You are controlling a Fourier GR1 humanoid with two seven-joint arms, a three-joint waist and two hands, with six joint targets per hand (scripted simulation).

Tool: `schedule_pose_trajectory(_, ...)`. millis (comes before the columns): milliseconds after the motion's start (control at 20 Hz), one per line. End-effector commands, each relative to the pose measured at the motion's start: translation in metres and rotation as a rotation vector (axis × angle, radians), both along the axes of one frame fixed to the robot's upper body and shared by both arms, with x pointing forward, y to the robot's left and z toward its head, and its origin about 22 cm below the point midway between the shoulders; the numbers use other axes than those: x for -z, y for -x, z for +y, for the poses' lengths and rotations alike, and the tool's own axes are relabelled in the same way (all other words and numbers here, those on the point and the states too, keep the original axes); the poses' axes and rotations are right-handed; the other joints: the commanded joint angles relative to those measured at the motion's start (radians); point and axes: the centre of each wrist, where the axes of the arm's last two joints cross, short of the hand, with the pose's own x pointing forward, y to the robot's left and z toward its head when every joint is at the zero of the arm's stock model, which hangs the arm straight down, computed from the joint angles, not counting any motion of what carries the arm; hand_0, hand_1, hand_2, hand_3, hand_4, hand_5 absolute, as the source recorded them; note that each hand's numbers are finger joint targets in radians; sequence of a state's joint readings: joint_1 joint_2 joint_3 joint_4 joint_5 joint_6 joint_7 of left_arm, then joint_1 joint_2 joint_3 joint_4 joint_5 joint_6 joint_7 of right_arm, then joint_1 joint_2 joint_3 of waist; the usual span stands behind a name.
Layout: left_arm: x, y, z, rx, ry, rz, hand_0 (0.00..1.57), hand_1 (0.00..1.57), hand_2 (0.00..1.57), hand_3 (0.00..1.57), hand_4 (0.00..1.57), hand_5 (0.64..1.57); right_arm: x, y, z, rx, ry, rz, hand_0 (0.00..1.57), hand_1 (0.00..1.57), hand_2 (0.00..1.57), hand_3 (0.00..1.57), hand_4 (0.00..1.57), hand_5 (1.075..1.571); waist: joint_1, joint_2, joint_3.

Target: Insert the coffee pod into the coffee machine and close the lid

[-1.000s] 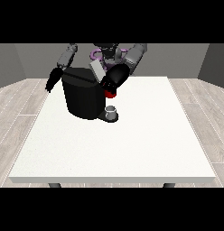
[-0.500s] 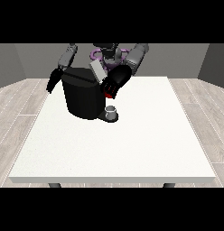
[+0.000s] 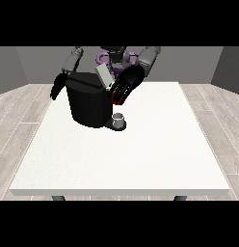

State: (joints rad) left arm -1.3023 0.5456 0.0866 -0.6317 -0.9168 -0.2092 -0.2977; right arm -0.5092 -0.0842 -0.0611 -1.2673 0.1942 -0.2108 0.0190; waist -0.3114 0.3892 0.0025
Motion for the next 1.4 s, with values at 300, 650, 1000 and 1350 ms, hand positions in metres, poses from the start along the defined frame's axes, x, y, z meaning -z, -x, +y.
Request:
schedule_pose_trajectory(300, 0.071, -0.007, -0.014, -0.022, 0.052, 0.194, 0.0, 0.0, 0.0, 0.05, 0.0, 1.571, 0.054, 0.021, -0.015, 0.034, -0.03, 0.157, 0.0, 0.0, 0.0, 0.0, 0.0, 1.571, 0.081, -0.172, -0.0023)
schedule_pose_trajectory(650, 0.155, 0.001, -0.039, 0.166, 0.456, 0.366, 0.0, 0.0, 0.15, 0.0, 0.0, 1.571, 0.111, 0.061, -0.056, 0.138, -0.048, 0.307, 0.0, 0.0, 0.0, 0.0, 0.0, 1.571, 0.217, -0.377, -0.0036)
schedule_pose_trajectory(1000, 0.305, 0.054, -0.038, 0.111, 1.052, 0.565, 0.0, 0.0, 0.0, 0.0, 0.07, 1.571, 0.136, 0.094, -0.071, 0.21, -0.076, 0.39, 0.0, 0.0, 0.0, 0.0, 0.0, 1.571, 0.342, -0.547, -0.0049)
schedule_pose_trajectory(1350, 0.383, 0.112, -0.039, -0.016, 1.085, 0.786, 0.0, 0.0, 0.0, 0.0, 0.32, 1.571, 0.109, 0.082, -0.051, 0.029, -0.124, 0.339, 0.0, 0.0, 0.0, 0.0, 0.0, 1.571, 0.39, -0.716, -0.0029)
